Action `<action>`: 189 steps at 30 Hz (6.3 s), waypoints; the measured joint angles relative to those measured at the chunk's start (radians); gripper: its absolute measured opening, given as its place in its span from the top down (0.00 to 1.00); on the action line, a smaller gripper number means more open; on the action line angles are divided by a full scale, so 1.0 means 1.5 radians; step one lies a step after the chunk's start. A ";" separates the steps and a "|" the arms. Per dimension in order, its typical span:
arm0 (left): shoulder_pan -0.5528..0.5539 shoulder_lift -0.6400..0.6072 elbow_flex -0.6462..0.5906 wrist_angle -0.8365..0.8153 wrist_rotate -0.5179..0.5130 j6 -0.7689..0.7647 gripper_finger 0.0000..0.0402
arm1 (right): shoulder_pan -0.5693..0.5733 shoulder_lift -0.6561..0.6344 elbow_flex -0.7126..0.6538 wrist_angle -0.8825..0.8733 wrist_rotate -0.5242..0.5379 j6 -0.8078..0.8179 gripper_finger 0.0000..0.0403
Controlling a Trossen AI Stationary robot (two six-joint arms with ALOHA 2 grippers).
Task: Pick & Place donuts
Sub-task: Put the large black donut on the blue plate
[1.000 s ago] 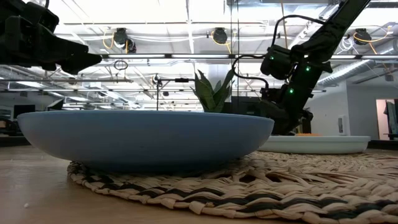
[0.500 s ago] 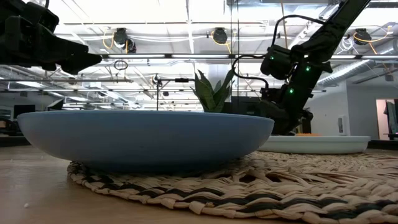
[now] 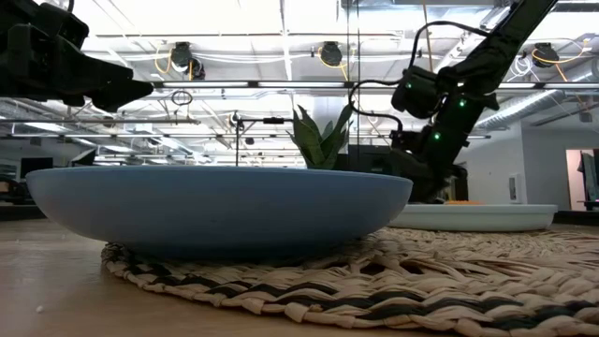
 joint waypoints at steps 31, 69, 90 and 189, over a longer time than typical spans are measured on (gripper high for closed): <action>0.000 0.000 0.000 0.000 0.000 0.000 0.24 | 0.061 0.000 0.000 0.207 0.000 -0.122 0.81; 0.000 0.000 0.000 0.000 0.000 0.000 0.24 | 0.212 0.000 0.000 0.344 -0.001 -0.195 0.81; 0.000 0.000 0.000 0.000 0.000 0.000 0.24 | 0.334 0.000 0.000 0.431 -0.002 -0.210 0.81; 0.000 0.000 0.000 0.000 0.000 0.000 0.24 | 0.593 0.071 0.000 0.758 -0.001 -0.245 0.81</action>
